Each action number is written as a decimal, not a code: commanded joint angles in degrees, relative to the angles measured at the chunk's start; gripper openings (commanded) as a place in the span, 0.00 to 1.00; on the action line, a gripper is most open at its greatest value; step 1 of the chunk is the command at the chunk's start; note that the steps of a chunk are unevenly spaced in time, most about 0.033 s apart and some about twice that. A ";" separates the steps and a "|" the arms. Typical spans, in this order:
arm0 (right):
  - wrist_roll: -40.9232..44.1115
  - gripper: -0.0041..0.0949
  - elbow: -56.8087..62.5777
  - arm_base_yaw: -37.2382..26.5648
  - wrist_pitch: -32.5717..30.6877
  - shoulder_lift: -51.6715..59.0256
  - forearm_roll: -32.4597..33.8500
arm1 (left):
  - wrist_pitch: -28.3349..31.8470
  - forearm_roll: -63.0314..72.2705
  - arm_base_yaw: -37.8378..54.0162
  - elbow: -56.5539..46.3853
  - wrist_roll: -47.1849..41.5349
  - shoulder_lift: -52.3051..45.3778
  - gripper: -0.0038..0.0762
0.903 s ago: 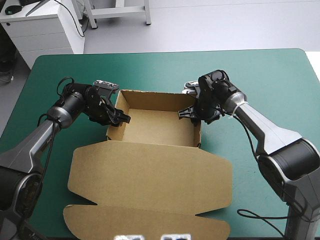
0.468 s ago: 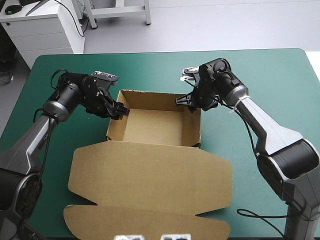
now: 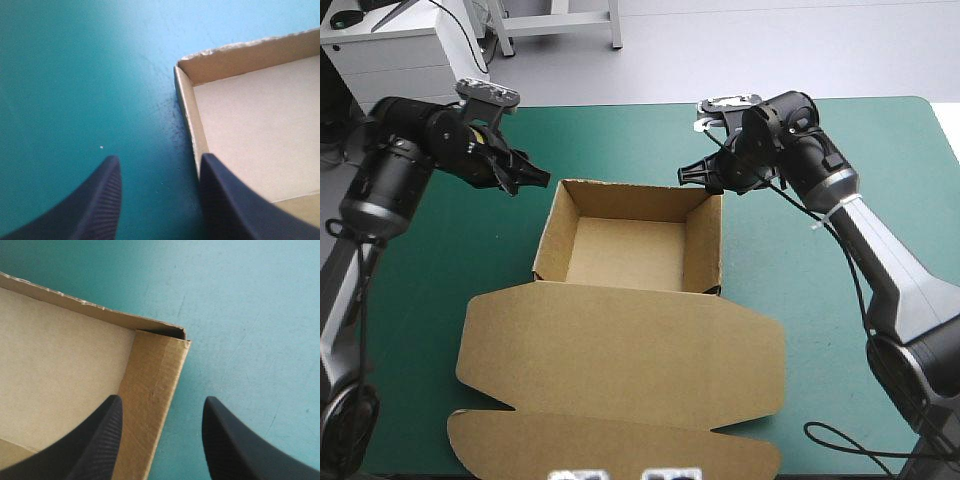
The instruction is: Fold the box
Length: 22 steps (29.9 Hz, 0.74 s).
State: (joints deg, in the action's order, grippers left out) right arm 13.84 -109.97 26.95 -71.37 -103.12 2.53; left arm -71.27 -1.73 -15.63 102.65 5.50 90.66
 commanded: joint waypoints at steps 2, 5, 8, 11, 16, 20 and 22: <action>1.71 0.51 -1.90 -0.22 -0.12 5.21 0.72 | -2.58 0.12 -0.02 2.07 -0.09 -9.63 0.07; 2.36 0.51 -1.33 -0.22 -0.12 5.32 -0.09 | -2.58 0.27 -0.02 1.39 0.19 -14.19 0.04; 3.54 0.51 0.82 -0.22 -0.12 5.09 -0.53 | -2.58 0.27 -0.02 -1.80 0.19 -19.52 0.04; 3.94 0.51 3.64 -0.22 -0.12 5.09 -0.53 | -1.88 0.27 -0.02 -7.84 0.19 -24.76 0.04; 3.40 0.50 6.61 -0.22 0.92 5.09 -0.53 | 4.43 0.27 -0.02 -23.44 0.19 -34.65 0.04; 3.69 0.50 7.58 -0.22 0.83 4.47 -0.53 | 7.89 0.27 -0.02 -36.43 0.19 -41.82 0.04; 3.69 0.50 7.99 -0.22 0.68 3.04 -0.83 | 9.27 0.27 -0.02 -42.70 0.19 -45.21 0.04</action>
State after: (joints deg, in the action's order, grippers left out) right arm 17.60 -101.15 26.95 -71.44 -101.37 1.62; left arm -67.24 -1.69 -15.63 65.89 5.76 49.81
